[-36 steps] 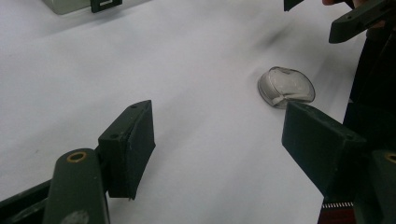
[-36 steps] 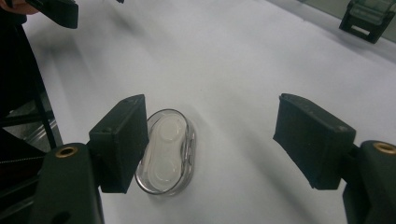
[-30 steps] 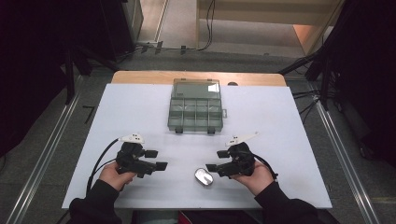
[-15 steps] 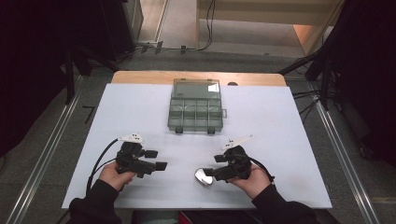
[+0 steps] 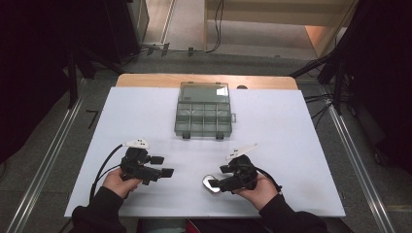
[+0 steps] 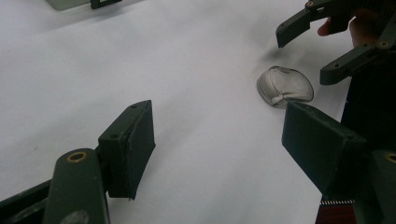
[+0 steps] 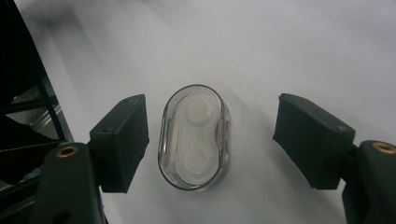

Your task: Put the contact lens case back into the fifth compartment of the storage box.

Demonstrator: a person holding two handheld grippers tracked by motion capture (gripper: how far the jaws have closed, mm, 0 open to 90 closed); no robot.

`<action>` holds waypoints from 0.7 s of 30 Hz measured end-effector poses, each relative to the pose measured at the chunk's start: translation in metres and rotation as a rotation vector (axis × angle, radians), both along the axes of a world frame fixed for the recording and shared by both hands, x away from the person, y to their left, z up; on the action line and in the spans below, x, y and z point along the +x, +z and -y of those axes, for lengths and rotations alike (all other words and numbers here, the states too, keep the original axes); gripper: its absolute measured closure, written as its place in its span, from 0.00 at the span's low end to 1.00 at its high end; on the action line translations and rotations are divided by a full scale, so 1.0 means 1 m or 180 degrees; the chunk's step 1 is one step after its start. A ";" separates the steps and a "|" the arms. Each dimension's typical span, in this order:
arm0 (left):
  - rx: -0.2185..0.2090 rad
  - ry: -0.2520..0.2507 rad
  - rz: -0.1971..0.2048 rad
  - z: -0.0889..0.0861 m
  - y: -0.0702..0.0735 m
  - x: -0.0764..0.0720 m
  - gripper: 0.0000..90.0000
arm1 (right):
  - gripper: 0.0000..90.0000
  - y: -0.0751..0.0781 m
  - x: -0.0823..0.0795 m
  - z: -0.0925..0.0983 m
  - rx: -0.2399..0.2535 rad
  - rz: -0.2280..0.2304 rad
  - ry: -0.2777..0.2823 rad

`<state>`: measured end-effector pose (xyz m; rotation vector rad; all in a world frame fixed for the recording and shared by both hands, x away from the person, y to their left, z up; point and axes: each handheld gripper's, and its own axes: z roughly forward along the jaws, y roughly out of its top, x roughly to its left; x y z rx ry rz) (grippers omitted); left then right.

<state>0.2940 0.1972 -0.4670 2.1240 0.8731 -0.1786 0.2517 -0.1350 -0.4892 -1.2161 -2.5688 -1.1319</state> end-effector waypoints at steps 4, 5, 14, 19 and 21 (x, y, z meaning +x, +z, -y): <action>0.0000 0.0003 -0.0001 0.000 0.000 0.000 0.29 | 0.27 -0.002 -0.001 -0.004 -0.0025 -0.0017 0.0022; 0.0002 0.0005 0.0003 -0.001 0.000 0.000 0.29 | 0.27 -0.003 -0.001 -0.005 -0.0036 -0.0028 0.0017; 0.0002 0.0009 0.0003 -0.001 0.000 0.000 0.29 | 0.30 -0.006 -0.002 -0.015 -0.0131 -0.0080 0.0051; 0.0000 0.0013 0.0001 -0.001 0.000 0.000 0.29 | 0.33 -0.009 -0.004 -0.020 -0.0197 -0.0080 0.0063; 0.0003 0.0016 0.0001 -0.001 0.000 0.000 0.29 | 0.33 -0.010 -0.005 -0.022 -0.0232 -0.0104 0.0069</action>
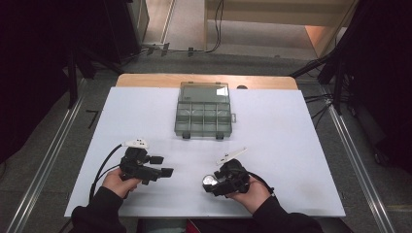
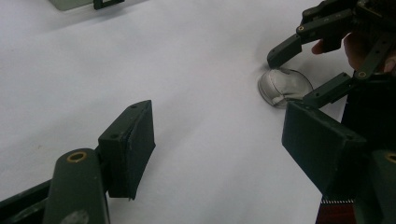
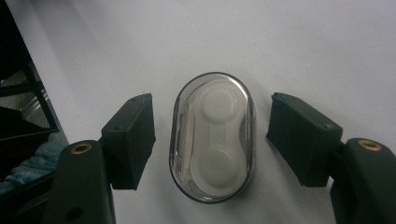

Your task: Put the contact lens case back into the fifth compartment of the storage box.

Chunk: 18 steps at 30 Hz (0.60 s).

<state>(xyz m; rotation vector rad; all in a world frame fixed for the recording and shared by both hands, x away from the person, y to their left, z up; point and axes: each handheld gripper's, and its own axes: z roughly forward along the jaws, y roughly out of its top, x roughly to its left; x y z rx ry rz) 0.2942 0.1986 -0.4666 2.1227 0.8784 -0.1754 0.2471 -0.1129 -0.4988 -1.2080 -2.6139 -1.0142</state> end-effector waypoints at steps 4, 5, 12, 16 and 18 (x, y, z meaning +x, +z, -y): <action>-0.0007 0.0000 -0.0002 0.000 0.000 0.000 0.29 | 0.34 0.000 -0.002 -0.002 -0.0051 0.0045 0.0005; -0.0005 -0.0001 -0.0002 0.000 0.000 0.000 0.29 | 0.34 0.000 -0.002 -0.003 -0.0064 0.0053 -0.0006; 0.0007 0.0004 0.0003 0.000 0.000 0.000 0.29 | 0.38 -0.001 -0.010 -0.010 -0.0220 0.0256 -0.0042; 0.0006 0.0005 -0.0001 0.000 0.000 0.000 0.29 | 0.46 -0.001 -0.013 -0.013 -0.0350 0.0391 -0.0067; 0.0000 0.0006 -0.0002 0.000 0.000 0.000 0.29 | 0.47 -0.001 -0.013 -0.014 -0.0384 0.0397 -0.0083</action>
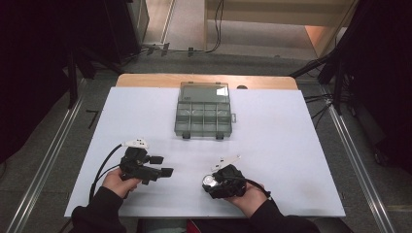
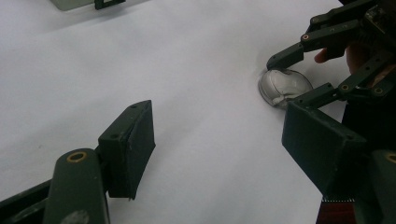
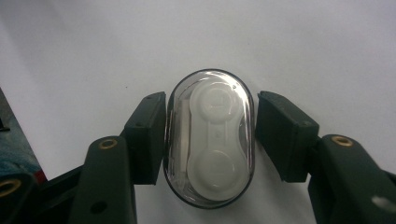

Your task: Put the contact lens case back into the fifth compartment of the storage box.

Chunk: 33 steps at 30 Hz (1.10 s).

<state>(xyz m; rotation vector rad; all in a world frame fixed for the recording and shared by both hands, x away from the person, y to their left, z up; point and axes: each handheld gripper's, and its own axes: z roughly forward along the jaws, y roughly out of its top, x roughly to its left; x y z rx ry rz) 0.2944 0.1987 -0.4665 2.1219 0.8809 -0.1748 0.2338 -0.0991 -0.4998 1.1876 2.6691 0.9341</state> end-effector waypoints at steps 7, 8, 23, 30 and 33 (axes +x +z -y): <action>0.0003 0.0001 0.0000 0.000 0.000 0.000 0.29 | 0.51 0.001 0.005 0.002 0.0042 -0.0087 0.0062; -0.0004 -0.0003 -0.0004 -0.001 0.000 0.000 0.29 | 0.51 0.002 0.006 0.003 0.0056 -0.0108 0.0065; -0.0025 0.0009 -0.0006 -0.001 0.000 0.000 0.29 | 0.52 0.007 0.018 0.013 0.0286 -0.0329 0.0067; -0.0034 0.0006 -0.0007 -0.001 0.000 0.000 0.29 | 0.52 0.012 0.023 0.022 0.0423 -0.0397 0.0008; -0.0033 -0.0001 -0.0011 -0.001 0.000 0.001 0.29 | 0.52 0.013 0.025 0.024 0.0464 -0.0419 -0.0007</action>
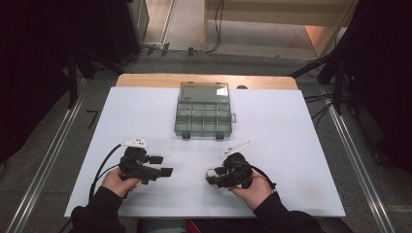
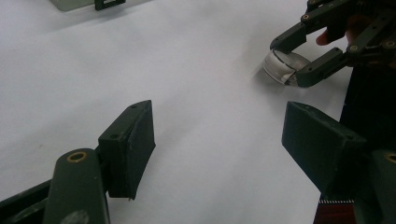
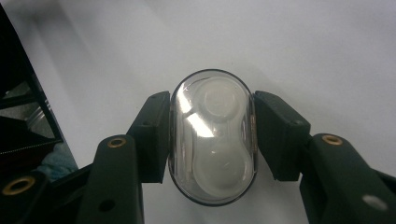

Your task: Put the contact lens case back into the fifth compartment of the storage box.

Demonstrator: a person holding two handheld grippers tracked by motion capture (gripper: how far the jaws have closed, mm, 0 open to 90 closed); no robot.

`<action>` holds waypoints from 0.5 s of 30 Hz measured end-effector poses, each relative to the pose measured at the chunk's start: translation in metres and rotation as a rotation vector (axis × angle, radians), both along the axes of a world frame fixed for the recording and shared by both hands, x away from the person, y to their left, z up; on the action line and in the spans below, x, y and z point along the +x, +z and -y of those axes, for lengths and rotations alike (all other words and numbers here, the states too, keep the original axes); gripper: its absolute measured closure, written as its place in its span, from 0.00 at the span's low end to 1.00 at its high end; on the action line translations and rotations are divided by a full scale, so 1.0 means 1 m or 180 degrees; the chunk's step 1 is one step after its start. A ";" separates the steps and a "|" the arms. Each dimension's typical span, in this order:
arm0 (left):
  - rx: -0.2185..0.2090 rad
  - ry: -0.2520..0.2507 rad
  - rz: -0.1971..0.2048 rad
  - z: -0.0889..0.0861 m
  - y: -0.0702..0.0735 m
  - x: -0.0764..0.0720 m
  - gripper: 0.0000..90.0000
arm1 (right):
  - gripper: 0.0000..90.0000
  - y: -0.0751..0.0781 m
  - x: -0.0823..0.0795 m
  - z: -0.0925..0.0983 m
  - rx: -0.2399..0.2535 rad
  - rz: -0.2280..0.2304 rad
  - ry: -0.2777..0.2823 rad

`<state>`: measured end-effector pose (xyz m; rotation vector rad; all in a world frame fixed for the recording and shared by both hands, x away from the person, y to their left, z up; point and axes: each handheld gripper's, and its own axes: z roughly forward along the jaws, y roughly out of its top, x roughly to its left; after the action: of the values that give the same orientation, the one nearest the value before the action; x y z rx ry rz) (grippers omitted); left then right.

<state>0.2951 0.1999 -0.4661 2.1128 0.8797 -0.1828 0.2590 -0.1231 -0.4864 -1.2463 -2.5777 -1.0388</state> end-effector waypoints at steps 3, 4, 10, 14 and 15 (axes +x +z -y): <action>0.0006 -0.0004 -0.0006 0.000 0.000 0.000 0.29 | 0.52 0.002 0.001 0.001 0.0013 -0.0002 -0.0017; 0.0003 -0.0004 -0.0004 0.000 0.000 0.000 0.29 | 0.52 0.002 0.001 0.001 0.0020 0.0006 -0.0016; 0.0007 0.0000 -0.0002 0.000 0.000 0.001 0.29 | 0.52 0.005 0.007 0.003 0.0071 -0.0020 -0.0037; 0.0004 0.0004 -0.0001 0.000 0.000 0.002 0.29 | 0.52 0.007 0.010 0.003 0.0096 -0.0023 -0.0041; 0.0008 -0.0001 0.0007 0.000 0.001 0.002 0.29 | 0.52 0.007 0.011 0.003 0.0101 -0.0020 -0.0043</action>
<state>0.2971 0.2001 -0.4656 2.1150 0.8789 -0.1795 0.2700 -0.1257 -0.4793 -1.2591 -2.5416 -1.0720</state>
